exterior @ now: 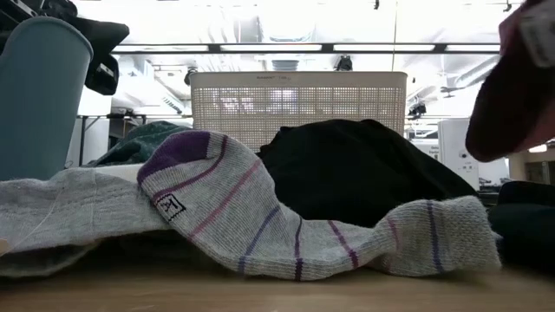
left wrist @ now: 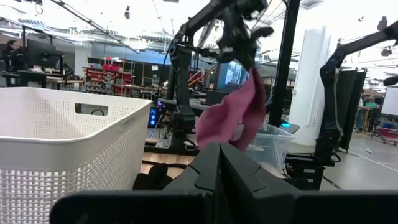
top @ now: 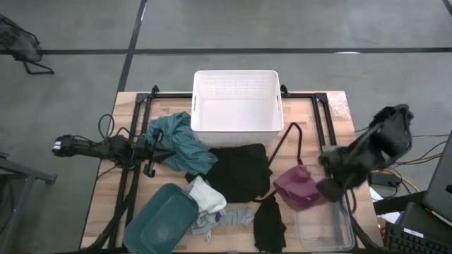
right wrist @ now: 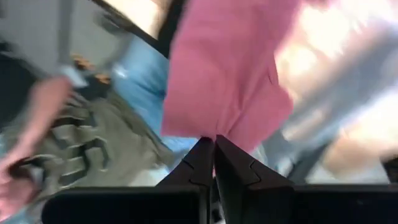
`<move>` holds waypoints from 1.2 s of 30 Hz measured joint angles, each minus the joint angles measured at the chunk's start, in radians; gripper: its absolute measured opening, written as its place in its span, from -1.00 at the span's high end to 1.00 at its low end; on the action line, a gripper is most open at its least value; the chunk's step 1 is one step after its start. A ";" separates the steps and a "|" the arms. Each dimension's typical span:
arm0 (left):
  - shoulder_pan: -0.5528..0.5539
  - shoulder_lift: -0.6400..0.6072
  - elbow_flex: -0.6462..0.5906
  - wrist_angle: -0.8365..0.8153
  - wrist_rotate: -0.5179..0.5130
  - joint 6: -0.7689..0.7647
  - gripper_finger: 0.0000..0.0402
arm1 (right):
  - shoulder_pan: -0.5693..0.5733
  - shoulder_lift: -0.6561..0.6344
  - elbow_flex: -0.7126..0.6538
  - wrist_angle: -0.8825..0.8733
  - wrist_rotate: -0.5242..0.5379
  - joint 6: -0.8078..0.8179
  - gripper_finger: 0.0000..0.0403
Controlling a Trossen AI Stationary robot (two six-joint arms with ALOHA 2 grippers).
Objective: Pick & Place Cloths
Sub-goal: Put the red underwear into the transparent bin
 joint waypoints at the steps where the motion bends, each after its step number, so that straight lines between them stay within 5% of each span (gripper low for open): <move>1: 0.000 0.000 0.000 0.000 0.000 0.000 0.91 | 0.030 0.006 -0.025 0.001 -0.025 0.050 0.96; 10: 0.000 0.000 0.000 0.000 0.000 0.000 0.91 | 0.233 0.134 -0.149 0.042 -0.245 0.208 0.96; 16: 0.000 0.000 0.000 0.000 0.000 0.000 0.92 | 0.248 0.245 -0.176 0.063 -0.265 0.203 0.96; 26: 0.000 0.000 0.000 0.000 0.000 0.000 0.92 | 0.239 0.400 -0.183 0.104 -0.424 -0.055 0.96; 36: 0.000 0.000 0.000 -0.010 0.000 0.000 0.92 | 0.234 0.455 -0.193 0.001 -0.411 -0.126 0.88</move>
